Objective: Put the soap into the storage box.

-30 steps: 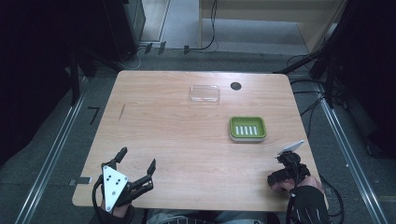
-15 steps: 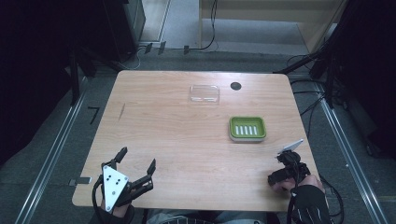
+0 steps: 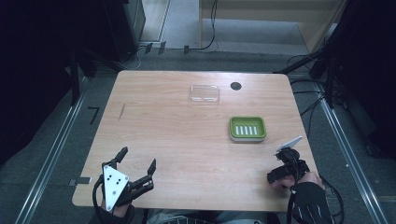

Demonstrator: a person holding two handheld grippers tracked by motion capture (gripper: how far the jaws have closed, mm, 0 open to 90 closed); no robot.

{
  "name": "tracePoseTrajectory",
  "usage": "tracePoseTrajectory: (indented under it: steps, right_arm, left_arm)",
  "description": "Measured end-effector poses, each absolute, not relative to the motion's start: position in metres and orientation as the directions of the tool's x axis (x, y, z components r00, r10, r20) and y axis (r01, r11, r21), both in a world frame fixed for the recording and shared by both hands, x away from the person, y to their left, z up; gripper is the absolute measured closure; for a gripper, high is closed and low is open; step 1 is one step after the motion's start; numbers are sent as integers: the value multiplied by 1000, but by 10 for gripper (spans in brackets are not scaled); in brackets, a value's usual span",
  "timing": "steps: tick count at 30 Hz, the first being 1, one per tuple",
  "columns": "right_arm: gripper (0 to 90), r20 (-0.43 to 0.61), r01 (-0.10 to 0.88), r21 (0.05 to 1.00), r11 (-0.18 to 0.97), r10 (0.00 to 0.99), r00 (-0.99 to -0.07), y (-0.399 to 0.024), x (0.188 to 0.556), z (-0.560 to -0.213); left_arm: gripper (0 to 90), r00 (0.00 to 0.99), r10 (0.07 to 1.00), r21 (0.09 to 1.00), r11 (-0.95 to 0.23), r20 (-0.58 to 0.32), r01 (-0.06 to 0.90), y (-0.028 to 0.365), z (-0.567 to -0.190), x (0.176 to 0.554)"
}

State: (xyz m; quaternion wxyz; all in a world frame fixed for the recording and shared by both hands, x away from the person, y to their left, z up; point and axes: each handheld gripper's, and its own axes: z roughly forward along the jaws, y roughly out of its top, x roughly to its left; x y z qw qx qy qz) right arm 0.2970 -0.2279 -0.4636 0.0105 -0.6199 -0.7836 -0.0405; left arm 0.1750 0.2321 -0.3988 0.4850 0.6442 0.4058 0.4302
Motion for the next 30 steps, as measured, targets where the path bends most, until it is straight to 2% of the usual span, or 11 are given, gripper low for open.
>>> tracePoseTrajectory:
  steps: [30]
  right_arm:
    - [129, 64, 958, 78, 276, 958, -281, -214, 313, -445]
  left_arm:
    - [125, 303, 939, 974, -204, 164, 104, 232, -399, 175]
